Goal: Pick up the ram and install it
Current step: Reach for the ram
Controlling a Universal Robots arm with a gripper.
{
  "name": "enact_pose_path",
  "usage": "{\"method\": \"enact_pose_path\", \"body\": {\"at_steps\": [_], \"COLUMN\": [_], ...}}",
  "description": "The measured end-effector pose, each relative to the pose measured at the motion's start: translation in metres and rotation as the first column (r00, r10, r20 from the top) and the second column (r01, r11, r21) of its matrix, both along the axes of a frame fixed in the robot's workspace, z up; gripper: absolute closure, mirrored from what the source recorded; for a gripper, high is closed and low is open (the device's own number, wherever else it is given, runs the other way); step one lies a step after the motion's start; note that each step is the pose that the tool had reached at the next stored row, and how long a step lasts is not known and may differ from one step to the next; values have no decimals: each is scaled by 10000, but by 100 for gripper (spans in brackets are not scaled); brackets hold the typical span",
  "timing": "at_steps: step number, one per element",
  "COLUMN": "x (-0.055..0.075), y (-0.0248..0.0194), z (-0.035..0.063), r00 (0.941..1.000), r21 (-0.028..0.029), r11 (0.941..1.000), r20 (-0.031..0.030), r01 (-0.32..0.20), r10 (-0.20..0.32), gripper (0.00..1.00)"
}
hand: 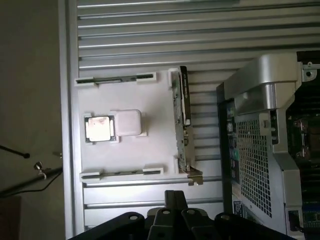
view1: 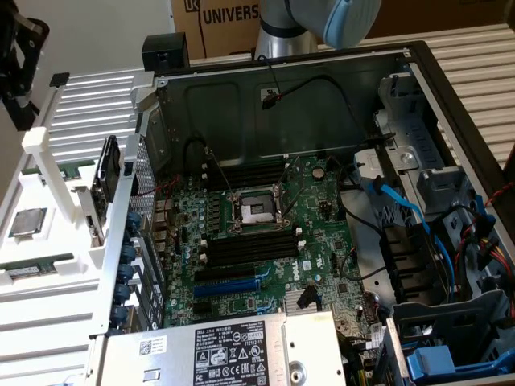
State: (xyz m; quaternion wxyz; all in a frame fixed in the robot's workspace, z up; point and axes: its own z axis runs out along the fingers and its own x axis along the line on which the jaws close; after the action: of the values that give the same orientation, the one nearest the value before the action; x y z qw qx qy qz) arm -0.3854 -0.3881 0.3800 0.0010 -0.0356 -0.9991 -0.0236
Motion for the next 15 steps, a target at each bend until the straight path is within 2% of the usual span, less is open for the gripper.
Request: {"method": "enact_pose_path", "body": {"at_steps": [6,7,15], "x": [-258,-345,-691], "y": [45,73,215], "z": [-13,-17,-40], "r00": [10000,10000,10000], "r21": [0,-3,-29], "r11": [10000,10000,10000], "r20": [0,0,-1], "r01": [0,-1,0], "r10": [0,1,0], "gripper": [89,89,89]}}
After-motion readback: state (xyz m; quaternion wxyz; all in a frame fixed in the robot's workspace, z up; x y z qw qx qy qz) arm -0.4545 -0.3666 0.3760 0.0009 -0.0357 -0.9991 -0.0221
